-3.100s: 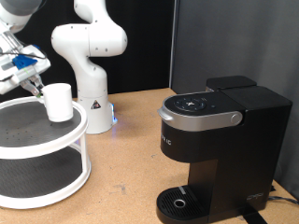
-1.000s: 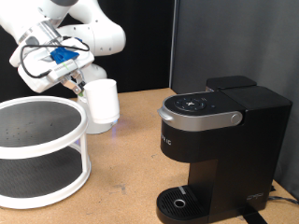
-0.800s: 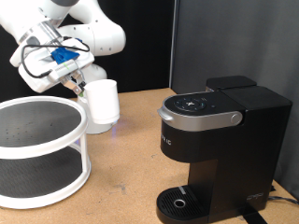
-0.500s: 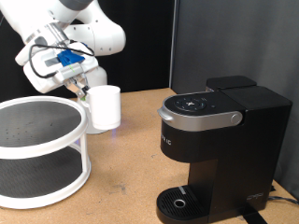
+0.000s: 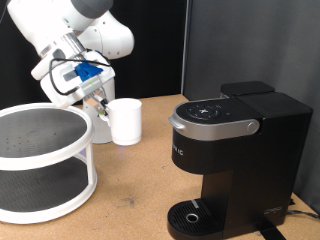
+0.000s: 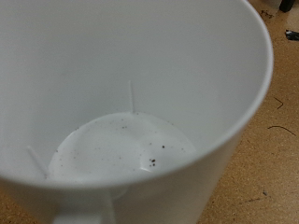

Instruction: Make a cup of coffee with the keurig machine

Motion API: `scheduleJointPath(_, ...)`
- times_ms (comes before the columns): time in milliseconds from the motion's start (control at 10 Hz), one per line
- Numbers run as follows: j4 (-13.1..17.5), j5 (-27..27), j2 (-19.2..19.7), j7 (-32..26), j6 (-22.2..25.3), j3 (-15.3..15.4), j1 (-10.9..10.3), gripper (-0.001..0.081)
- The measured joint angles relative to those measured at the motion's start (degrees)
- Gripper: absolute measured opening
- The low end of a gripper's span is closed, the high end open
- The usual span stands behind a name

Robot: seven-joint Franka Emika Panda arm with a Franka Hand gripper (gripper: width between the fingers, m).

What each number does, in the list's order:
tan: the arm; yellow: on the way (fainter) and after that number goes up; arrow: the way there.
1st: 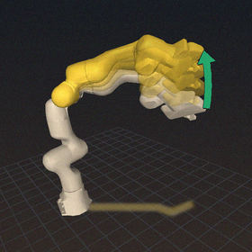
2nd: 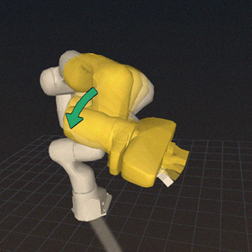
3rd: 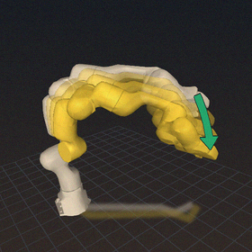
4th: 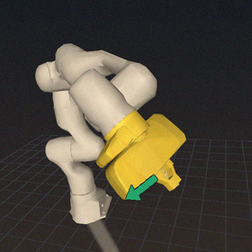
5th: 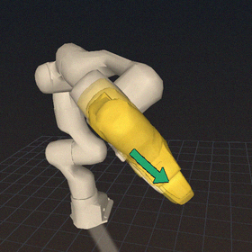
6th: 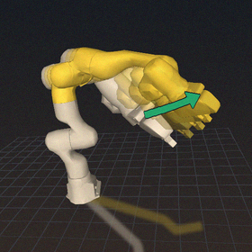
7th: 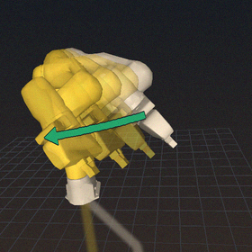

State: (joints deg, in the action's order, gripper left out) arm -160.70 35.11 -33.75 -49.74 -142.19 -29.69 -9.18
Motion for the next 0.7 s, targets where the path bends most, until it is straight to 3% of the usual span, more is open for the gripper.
scheduleJointPath(500, -0.15, 0.82, 2.06, -0.76, -1.08, -0.11, -0.92, 0.0064)
scheduleJointPath(700, -0.36, 4.40, 5.41, -3.73, -4.63, -0.74, -3.68, 0.0064)
